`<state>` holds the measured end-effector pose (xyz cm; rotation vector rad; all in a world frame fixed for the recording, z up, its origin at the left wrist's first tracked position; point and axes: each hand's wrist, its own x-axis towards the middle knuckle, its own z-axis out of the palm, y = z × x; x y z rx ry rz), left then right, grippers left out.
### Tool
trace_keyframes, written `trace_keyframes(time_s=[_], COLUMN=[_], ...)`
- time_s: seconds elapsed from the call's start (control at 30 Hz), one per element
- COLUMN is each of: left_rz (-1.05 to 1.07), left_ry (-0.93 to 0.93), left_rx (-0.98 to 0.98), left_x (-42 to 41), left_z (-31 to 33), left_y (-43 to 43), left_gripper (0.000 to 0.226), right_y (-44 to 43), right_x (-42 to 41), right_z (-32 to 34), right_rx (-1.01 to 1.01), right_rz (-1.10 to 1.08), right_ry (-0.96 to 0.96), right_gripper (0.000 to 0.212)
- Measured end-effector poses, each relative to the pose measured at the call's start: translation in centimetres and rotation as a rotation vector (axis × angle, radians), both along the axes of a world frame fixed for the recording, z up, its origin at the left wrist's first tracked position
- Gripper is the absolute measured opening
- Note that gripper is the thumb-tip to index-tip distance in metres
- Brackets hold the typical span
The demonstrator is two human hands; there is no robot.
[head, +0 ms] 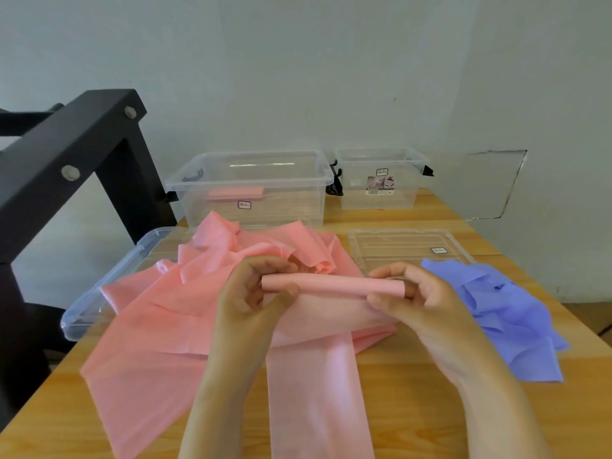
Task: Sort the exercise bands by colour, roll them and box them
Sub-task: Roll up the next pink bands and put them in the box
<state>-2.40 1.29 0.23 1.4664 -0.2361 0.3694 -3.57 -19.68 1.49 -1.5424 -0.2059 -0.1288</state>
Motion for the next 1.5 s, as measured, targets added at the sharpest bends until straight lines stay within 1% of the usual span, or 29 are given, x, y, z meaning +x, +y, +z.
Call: trace_keyframes(time_s=[0.07,0.13,0.2,0.27,0.4,0.47,0.5,0.53,0.57,0.63,0.67,0.77,0.83,0.87,0.97,1.1,1.2,1.3,1.33,1.4,1.5], left_rz=[-0.046,-0.048,-0.035,-0.059,-0.032,-0.031,-0.044,-0.056,-0.064,-0.060,-0.063,-0.102,-0.097,-0.092,-0.087,-0.100,-0.094,-0.138,-0.138,-0.109,-0.049], left_ry=[0.092,0.181,0.159,0.107,0.030,0.018,0.037,0.071,0.114,0.144,0.127,0.083,0.048,0.036,0.057,0.163,0.146,0.150,0.146,0.163,0.184], left_rx=[-0.039,0.036,0.091,0.062,-0.006,-0.023,-0.048,-0.056,-0.040,0.050,0.077,0.008,-0.061,-0.083,-0.081,0.055,0.027,-0.064,-0.056,-0.003,0.052], left_x=[-0.18,-0.31,-0.35,-0.29,-0.21,-0.15,-0.16,-0.18,-0.22,-0.33,-0.36,-0.37,-0.25,-0.18,-0.43,-0.76,-0.74,-0.66,-0.60,-0.62,-0.61], left_z=[0.08,-0.01,-0.11,0.01,0.14,0.15,0.13,0.06,-0.02,-0.08,-0.17,0.15,0.23,0.25,0.39,0.19,0.30,0.31,0.23,0.18,0.09], left_y=[-0.17,-0.40,-0.50,-0.50,-0.12,-0.10,-0.09,-0.11,-0.15,-0.24,-0.31,-0.33,-0.08,0.02,-0.06,-0.45,-0.44,-0.06,0.03,-0.10,-0.42], left_gripper=[0.033,0.024,0.009,0.012,0.024,0.028,0.030,0.030,0.025,0.005,0.004,0.011,0.025,0.028,0.026,0.027,0.010,0.023,0.025,0.022,0.009], right_y=[0.12,0.18,0.14,-0.05,-0.06,0.10,0.17,0.25,0.29,0.25,0.20,-0.10,-0.15,-0.11,0.05,0.18,0.08,0.12,0.19,0.24,0.23], right_x=[0.10,0.04,-0.02,0.03,0.02,0.08,0.13,0.11,0.08,-0.02,-0.07,-0.01,0.05,0.06,0.14,-0.01,-0.10,-0.07,-0.05,0.01,-0.12], right_z=[0.01,0.15,0.27,0.17,-0.03,-0.09,-0.07,0.01,0.10,0.28,0.36,0.22,-0.04,-0.17,-0.22,0.17,0.22,0.09,0.10,0.07,0.23], right_rx=[0.020,0.012,-0.018,-0.046,-0.062,-0.074,-0.074,-0.062,-0.045,-0.030,-0.027,-0.030,-0.054,-0.060,-0.078,-0.049,-0.009,-0.008,-0.011,-0.007,-0.033], right_rz=[-0.046,-0.067,-0.073,-0.054,0.032,0.004,-0.024,-0.045,-0.059,-0.067,-0.064,-0.030,0.002,0.007,-0.040,-0.058,-0.021,0.010,0.003,-0.023,-0.044], right_ry=[-0.024,-0.050,-0.063,-0.050,0.040,0.026,0.001,-0.026,-0.046,-0.069,-0.076,-0.065,-0.035,-0.019,-0.018,-0.071,-0.064,-0.027,-0.028,-0.047,-0.069], right_gripper=[0.021,0.024,0.033,0.040,0.031,0.024,0.019,0.020,0.024,0.032,0.035,0.041,0.036,0.031,0.023,0.030,0.030,0.021,0.019,0.024,0.033])
